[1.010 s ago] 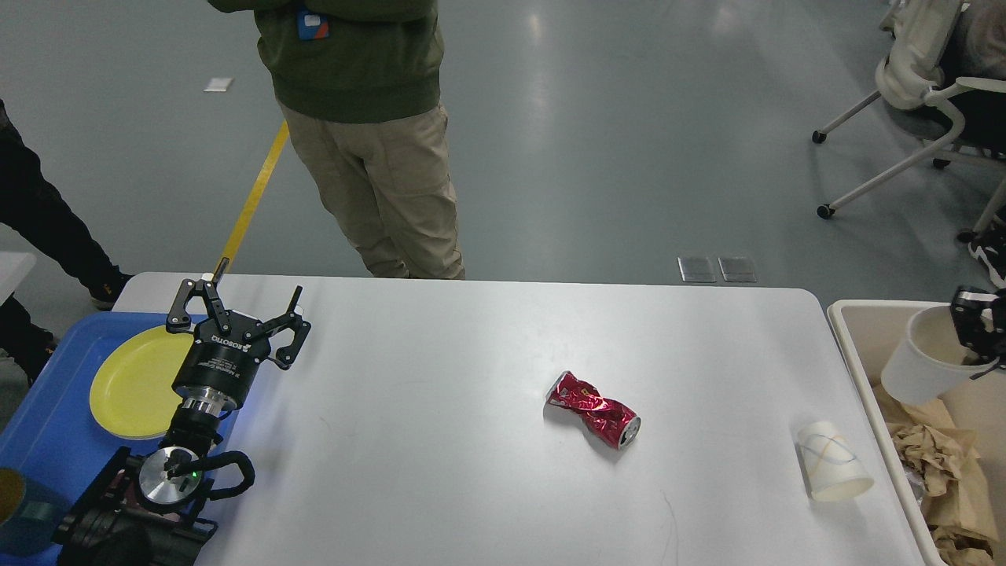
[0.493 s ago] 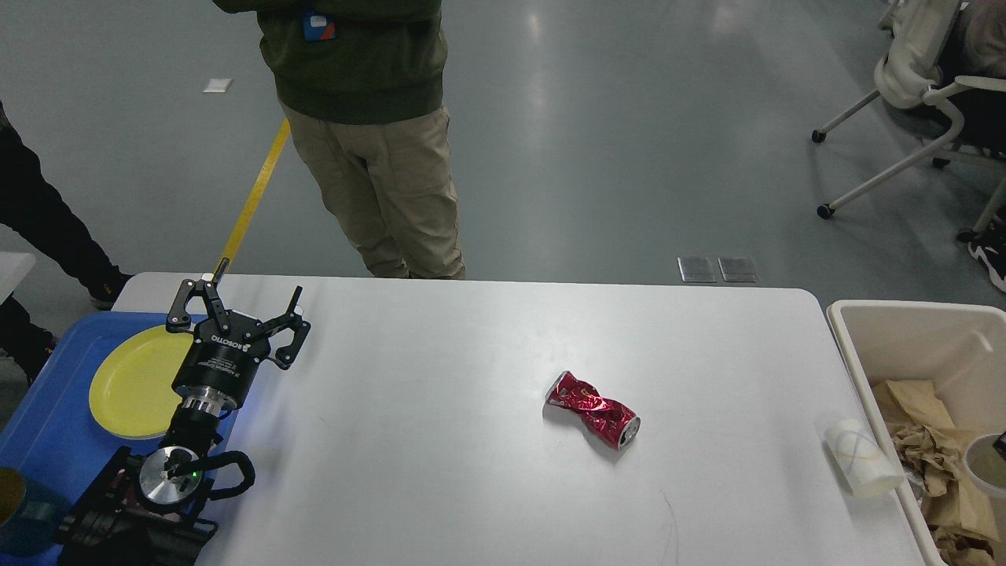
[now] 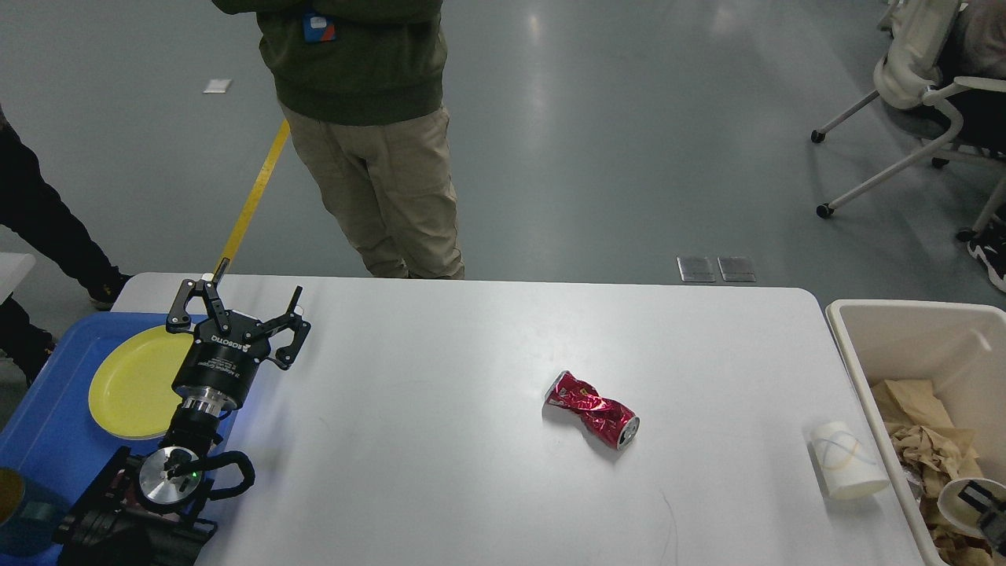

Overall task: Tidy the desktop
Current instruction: 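Lower the right gripper into the bin and release the cup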

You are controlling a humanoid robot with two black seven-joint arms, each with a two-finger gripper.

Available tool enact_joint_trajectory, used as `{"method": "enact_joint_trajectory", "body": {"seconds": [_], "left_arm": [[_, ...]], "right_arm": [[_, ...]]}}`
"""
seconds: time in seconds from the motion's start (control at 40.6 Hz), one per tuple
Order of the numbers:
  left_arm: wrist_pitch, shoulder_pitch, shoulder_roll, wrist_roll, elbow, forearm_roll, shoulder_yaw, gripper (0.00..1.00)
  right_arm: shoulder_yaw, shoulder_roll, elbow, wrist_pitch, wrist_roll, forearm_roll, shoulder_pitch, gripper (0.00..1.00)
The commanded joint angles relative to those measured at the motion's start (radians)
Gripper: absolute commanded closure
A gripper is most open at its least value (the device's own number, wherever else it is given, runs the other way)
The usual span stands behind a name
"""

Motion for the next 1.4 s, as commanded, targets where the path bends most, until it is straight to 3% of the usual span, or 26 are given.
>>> {"method": "enact_joint_trajectory", "body": {"seconds": [0.0,0.246,0.271,0.419,0.444,0.887,1.109,1.38], "left_arm": [[0.001,0.000,0.000,0.000,0.000,0.000,0.000,0.04],[0.000,0.000,0.000,0.000,0.000,0.000,0.000,0.04],[0.001,0.000,0.000,0.000,0.000,0.000,0.000,0.04],[0.000,0.000,0.000,0.000,0.000,0.000,0.000,0.04],[0.001,0.000,0.000,0.000,0.000,0.000,0.000,0.04],[0.000,0.000,0.000,0.000,0.000,0.000,0.000,0.04],[0.000,0.000,0.000,0.000,0.000,0.000,0.000,0.04],[0.001,0.000,0.000,0.000,0.000,0.000,0.000,0.04]], "right_arm": [[0.006,0.011,-0.004,-0.003,-0.011,0.000,-0.023,1.00],[0.006,0.020,-0.006,-0.007,-0.014,0.000,-0.034,1.00],[0.006,0.020,-0.006,-0.007,-0.014,-0.001,-0.034,0.96],[0.006,0.020,-0.006,-0.072,-0.012,-0.001,-0.034,0.17],[0.006,0.019,-0.006,-0.092,-0.012,-0.001,-0.031,0.00],[-0.001,-0.030,0.077,-0.060,-0.012,-0.009,0.072,0.00],[-0.098,-0.204,0.451,0.086,-0.014,-0.089,0.467,0.00],[-0.386,-0.181,0.902,0.238,-0.018,-0.152,1.020,0.00]]}}
